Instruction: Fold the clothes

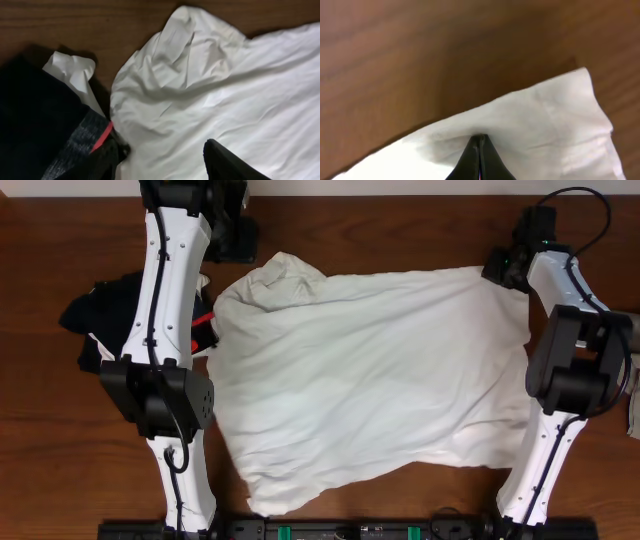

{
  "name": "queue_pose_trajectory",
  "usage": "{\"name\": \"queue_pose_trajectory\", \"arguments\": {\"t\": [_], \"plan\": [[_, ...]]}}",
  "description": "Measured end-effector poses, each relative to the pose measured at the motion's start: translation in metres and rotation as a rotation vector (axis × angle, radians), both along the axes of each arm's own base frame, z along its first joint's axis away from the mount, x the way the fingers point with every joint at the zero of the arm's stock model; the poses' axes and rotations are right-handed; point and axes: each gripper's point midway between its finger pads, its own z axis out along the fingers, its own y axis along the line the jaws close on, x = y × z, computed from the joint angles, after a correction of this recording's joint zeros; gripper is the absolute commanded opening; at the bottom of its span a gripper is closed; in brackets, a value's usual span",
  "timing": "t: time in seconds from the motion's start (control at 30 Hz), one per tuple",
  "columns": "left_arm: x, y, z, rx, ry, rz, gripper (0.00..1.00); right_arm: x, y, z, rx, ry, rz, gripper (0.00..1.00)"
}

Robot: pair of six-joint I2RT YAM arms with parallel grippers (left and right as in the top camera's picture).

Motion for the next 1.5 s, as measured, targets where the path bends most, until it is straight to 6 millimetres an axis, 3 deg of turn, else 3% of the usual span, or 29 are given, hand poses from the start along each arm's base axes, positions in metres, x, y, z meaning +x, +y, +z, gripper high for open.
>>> {"name": "queue_pose_trajectory", "arguments": {"t": [0.23,0.27,0.33,0.37,0.57,0.7,0.97,1.03,1.1,1.17,1.27,1.47,1.5], "plan": [[-0.002,-0.021,0.000,-0.001,-0.006,-0.046,0.63,0.017,-0.043,0.004,0.038,-0.066,-0.057,0.02],[-0.002,-0.026,0.001,-0.002,-0.011,-0.057,0.63,0.018,-0.048,0.006,0.050,-0.074,-0.054,0.08],[-0.001,-0.037,0.002,-0.003,-0.024,-0.082,0.64,0.019,-0.050,0.008,0.088,-0.077,-0.027,0.38],[-0.001,-0.043,0.002,-0.004,-0.031,-0.094,0.64,0.020,-0.051,0.011,0.103,-0.081,-0.009,0.47],[0.011,-0.070,-0.008,-0.013,-0.084,-0.149,0.63,0.019,-0.029,0.045,0.265,-0.103,0.125,0.56],[0.023,-0.080,-0.029,-0.014,-0.106,-0.169,0.68,0.004,-0.009,0.091,0.353,-0.119,0.183,0.58],[0.051,-0.112,-0.110,-0.023,-0.085,-0.220,0.69,-0.041,0.021,0.241,0.323,-0.260,0.289,0.59],[0.057,-0.119,-0.136,-0.022,-0.076,-0.230,0.69,-0.053,0.031,0.267,0.310,-0.286,0.311,0.59],[0.058,-0.125,-0.153,-0.016,-0.063,-0.238,0.69,-0.063,0.039,0.276,0.315,-0.279,0.324,0.59],[0.060,-0.126,-0.167,-0.006,-0.057,-0.238,0.64,-0.070,0.046,0.274,0.330,-0.247,0.330,0.58],[0.067,-0.124,-0.180,0.003,-0.067,-0.228,0.48,-0.079,0.053,0.263,0.352,-0.190,0.334,0.56],[0.082,-0.121,-0.189,0.013,-0.110,-0.218,0.11,-0.083,0.061,0.257,0.350,-0.156,0.354,0.56],[0.085,-0.121,-0.189,0.012,-0.121,-0.212,0.09,-0.083,0.062,0.257,0.348,-0.154,0.358,0.56]]}}
